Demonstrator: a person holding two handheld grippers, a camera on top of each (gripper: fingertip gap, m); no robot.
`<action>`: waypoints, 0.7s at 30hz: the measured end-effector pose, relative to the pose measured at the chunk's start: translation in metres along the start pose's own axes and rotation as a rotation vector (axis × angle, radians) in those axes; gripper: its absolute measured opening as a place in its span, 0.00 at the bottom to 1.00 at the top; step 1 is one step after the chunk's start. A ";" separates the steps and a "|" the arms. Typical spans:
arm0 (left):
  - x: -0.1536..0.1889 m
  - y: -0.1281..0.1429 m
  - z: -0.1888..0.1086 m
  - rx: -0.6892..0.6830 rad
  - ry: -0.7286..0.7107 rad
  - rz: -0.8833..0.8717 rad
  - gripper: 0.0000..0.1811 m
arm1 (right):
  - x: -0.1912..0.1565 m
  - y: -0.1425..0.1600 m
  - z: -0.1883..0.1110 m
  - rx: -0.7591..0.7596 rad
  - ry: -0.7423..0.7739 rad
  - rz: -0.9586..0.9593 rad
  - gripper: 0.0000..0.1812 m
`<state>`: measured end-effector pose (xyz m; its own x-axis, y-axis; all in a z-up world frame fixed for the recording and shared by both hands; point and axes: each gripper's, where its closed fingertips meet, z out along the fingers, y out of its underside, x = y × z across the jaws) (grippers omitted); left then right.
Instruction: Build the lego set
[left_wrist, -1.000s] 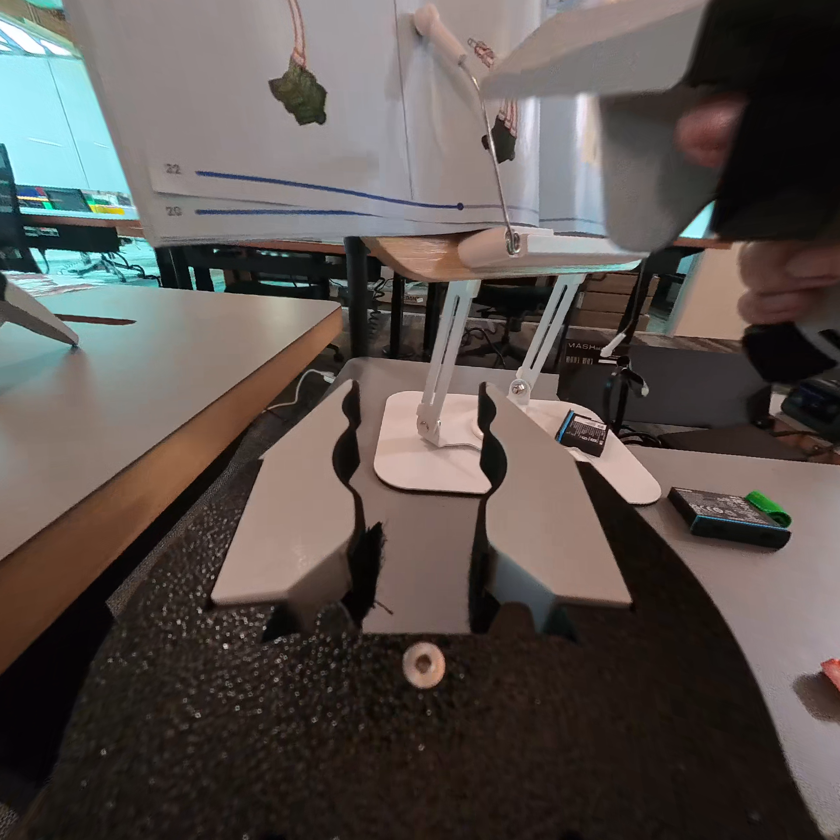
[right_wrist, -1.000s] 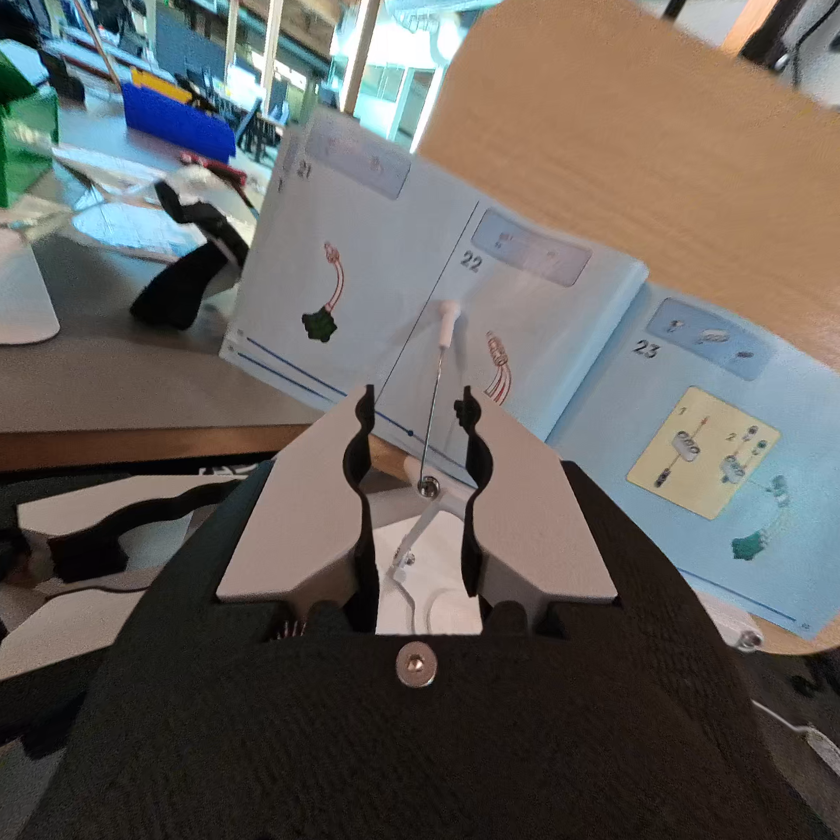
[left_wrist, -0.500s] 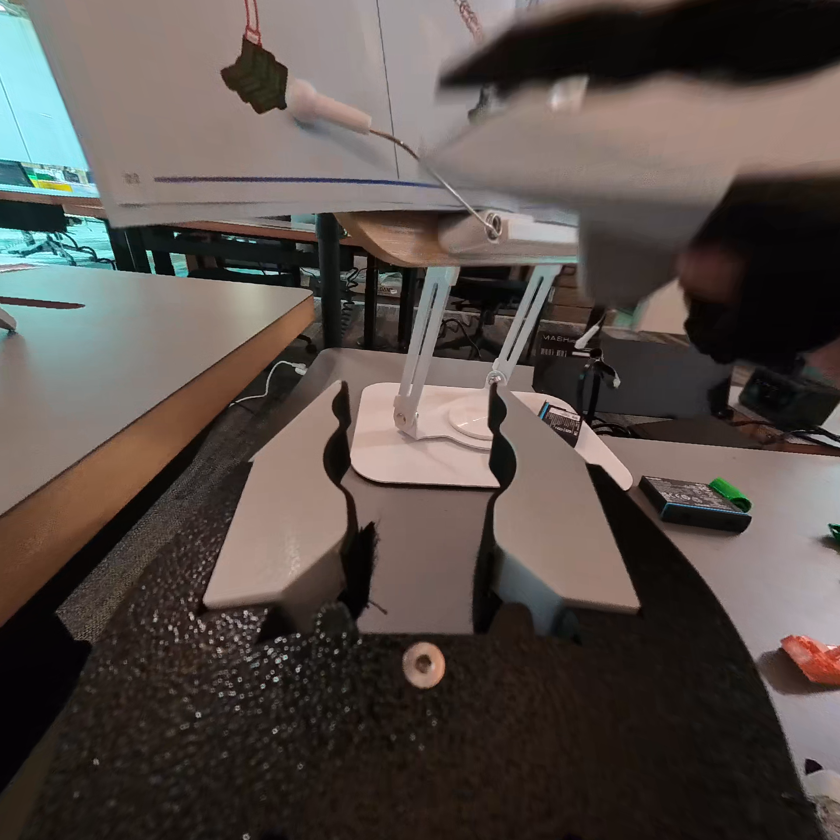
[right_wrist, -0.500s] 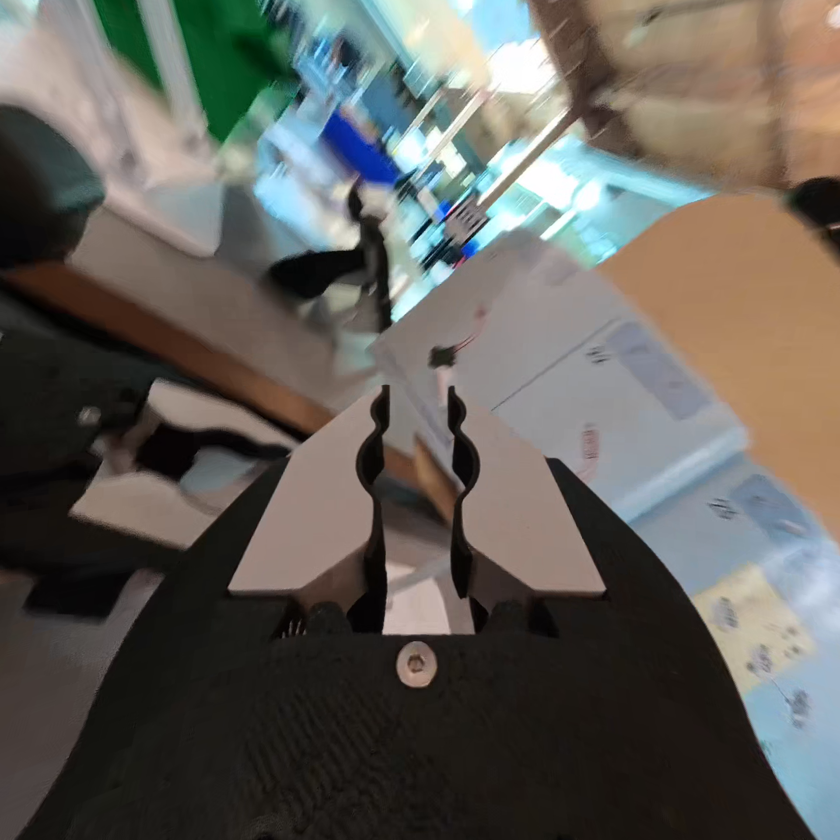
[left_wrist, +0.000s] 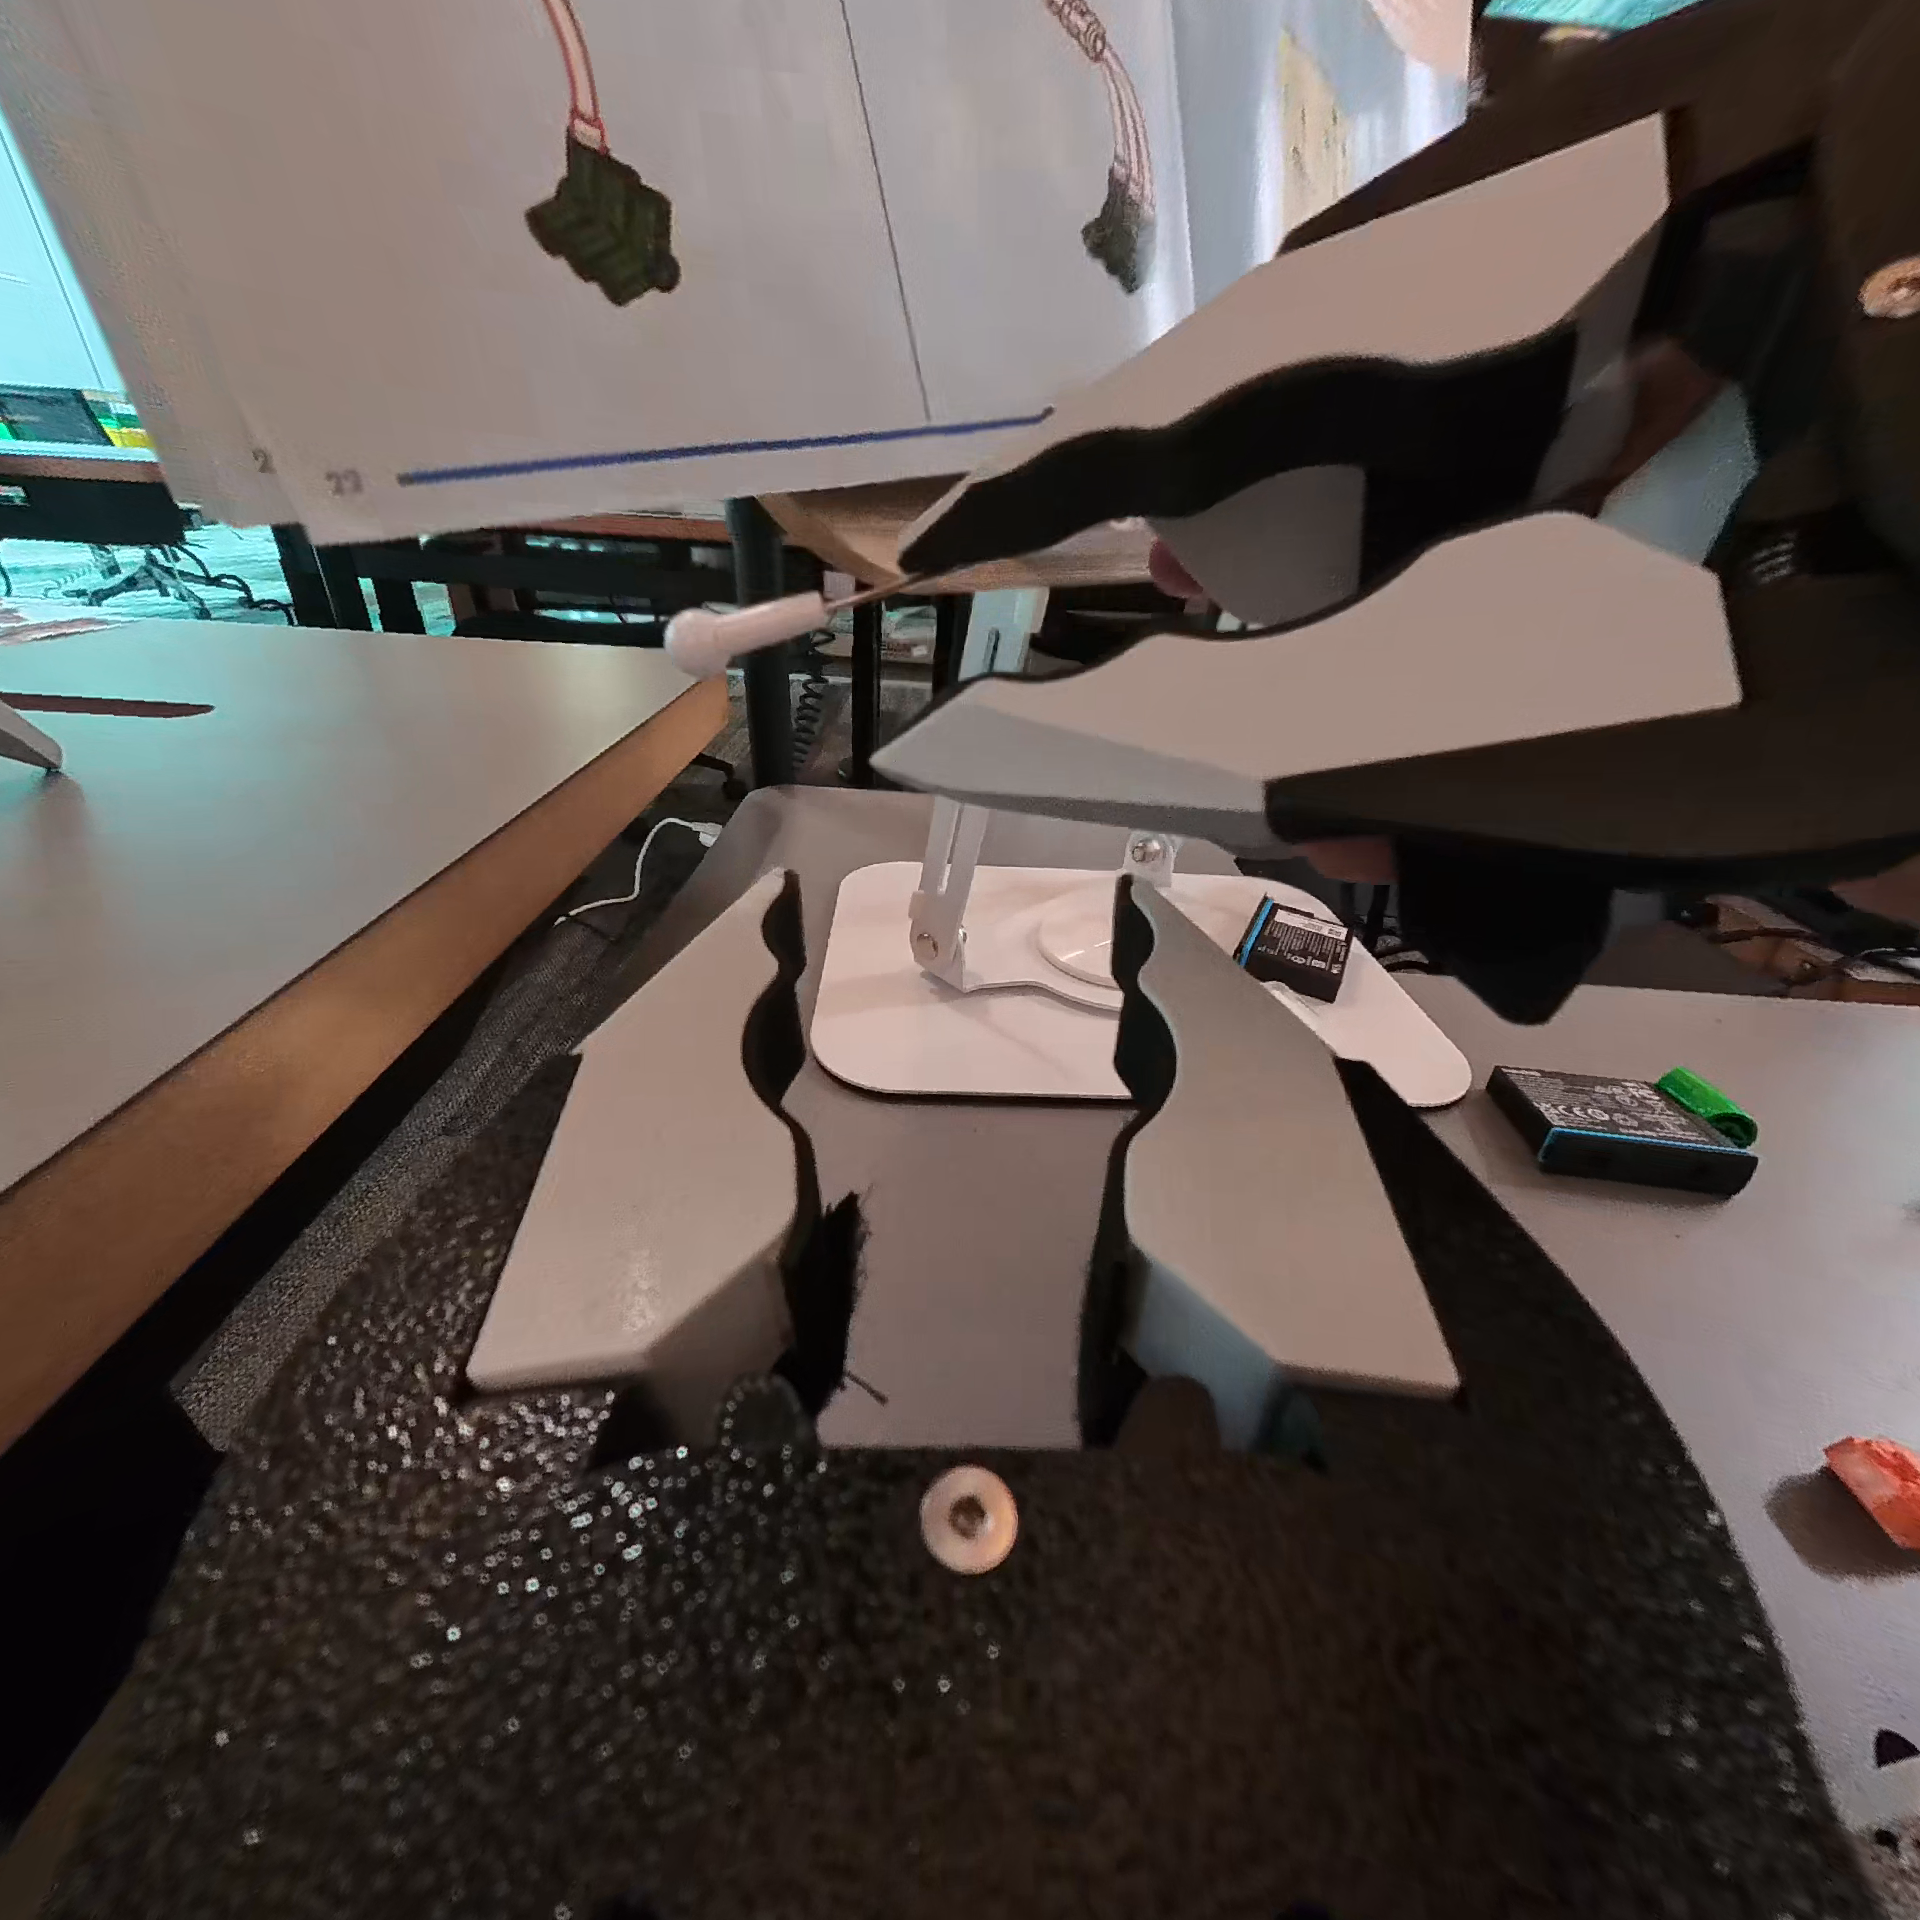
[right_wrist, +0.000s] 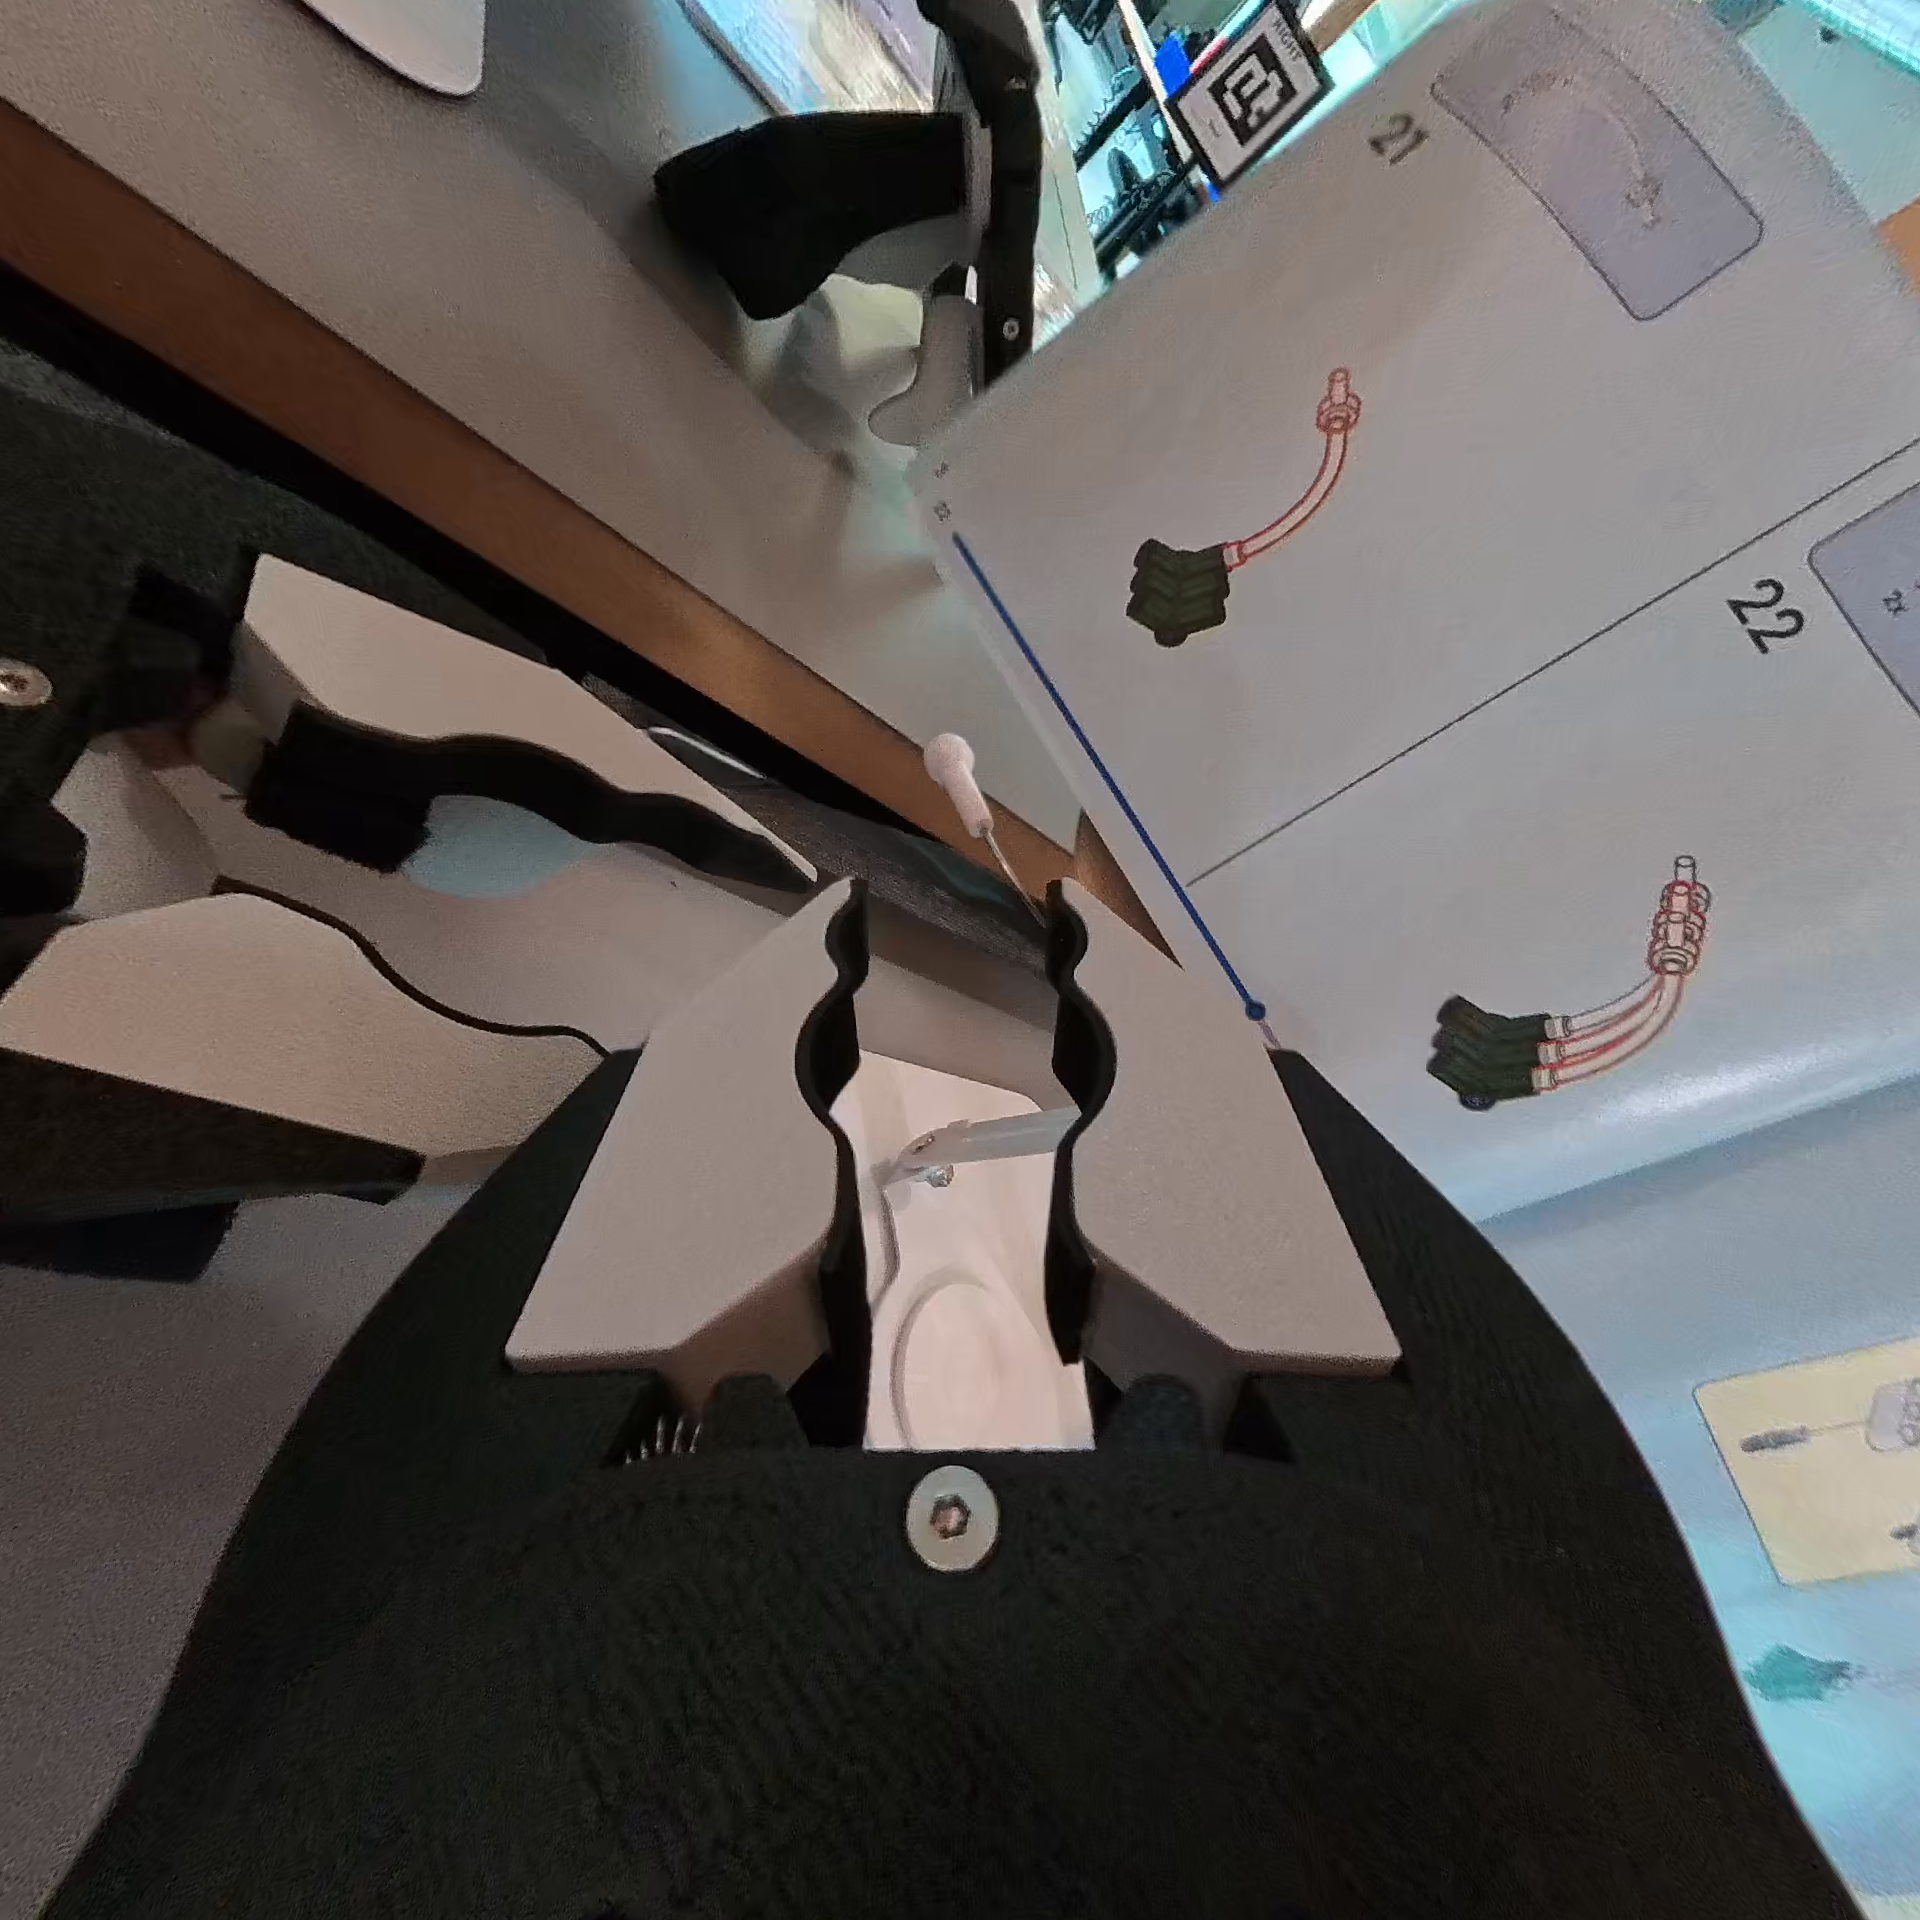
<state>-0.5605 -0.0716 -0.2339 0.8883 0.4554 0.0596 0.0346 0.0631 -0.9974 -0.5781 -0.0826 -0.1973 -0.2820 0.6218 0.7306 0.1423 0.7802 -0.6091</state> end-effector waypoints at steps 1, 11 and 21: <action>0.000 0.000 0.000 -0.001 0.000 0.003 0.32 | 0.001 0.001 0.000 -0.007 0.008 -0.016 0.16; 0.000 -0.001 -0.001 0.008 -0.010 0.008 0.32 | 0.022 -0.036 -0.048 0.280 -0.015 0.090 0.15; 0.000 -0.012 -0.004 0.076 -0.044 0.023 0.31 | 0.199 0.083 -0.167 0.712 0.776 1.040 0.21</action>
<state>-0.5597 -0.0757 -0.2219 0.8676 0.4956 0.0399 -0.0219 0.1182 -0.9928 -0.4643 0.1177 -0.0511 0.2508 0.9267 -0.2798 -0.5914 -0.0821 -0.8022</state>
